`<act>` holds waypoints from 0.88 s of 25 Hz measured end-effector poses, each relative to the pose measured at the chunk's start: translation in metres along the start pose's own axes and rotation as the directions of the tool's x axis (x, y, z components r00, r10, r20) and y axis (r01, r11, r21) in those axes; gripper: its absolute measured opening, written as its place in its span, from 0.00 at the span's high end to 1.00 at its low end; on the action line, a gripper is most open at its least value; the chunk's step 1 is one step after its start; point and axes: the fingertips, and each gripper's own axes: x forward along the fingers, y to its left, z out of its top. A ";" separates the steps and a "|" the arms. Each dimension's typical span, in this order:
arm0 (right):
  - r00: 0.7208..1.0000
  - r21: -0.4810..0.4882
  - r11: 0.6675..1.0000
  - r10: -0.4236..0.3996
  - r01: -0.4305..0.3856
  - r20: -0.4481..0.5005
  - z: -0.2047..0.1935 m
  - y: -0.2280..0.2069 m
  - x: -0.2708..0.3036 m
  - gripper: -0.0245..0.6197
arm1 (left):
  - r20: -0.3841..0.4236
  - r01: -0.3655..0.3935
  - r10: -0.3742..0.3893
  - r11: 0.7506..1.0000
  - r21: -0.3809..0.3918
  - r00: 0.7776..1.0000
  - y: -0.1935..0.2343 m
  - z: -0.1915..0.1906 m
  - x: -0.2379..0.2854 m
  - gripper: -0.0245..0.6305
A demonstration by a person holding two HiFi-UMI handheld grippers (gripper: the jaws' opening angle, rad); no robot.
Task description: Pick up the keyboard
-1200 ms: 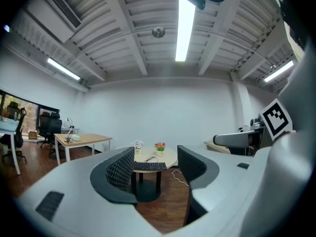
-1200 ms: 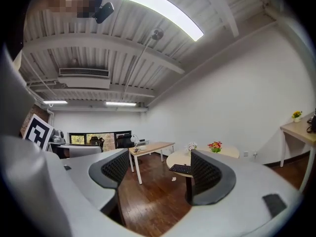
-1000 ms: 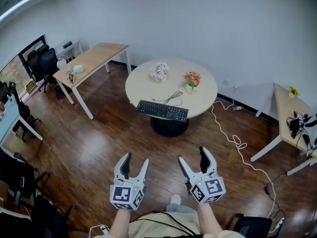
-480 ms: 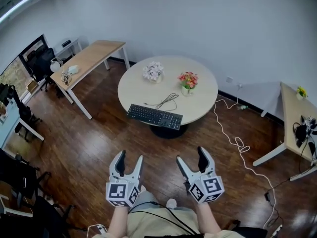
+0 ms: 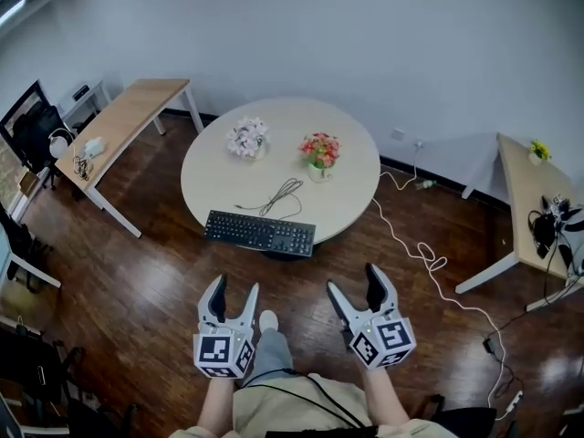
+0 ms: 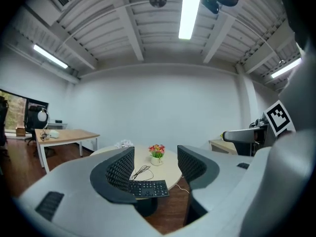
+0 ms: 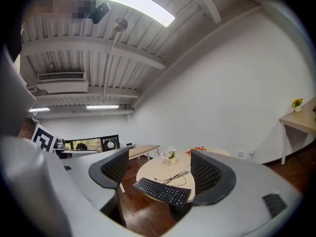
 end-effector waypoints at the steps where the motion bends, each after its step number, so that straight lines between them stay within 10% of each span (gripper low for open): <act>1: 1.000 -0.009 1.000 -0.004 0.004 0.000 0.003 -0.003 0.013 0.34 | -0.001 0.001 -0.001 1.000 0.007 1.000 0.008 0.003 0.012 0.56; 22: 0.973 -0.070 0.992 0.090 -0.107 -0.212 -0.043 0.058 0.286 0.34 | -0.104 0.044 -0.045 0.999 -0.015 0.994 0.191 -0.015 0.172 0.56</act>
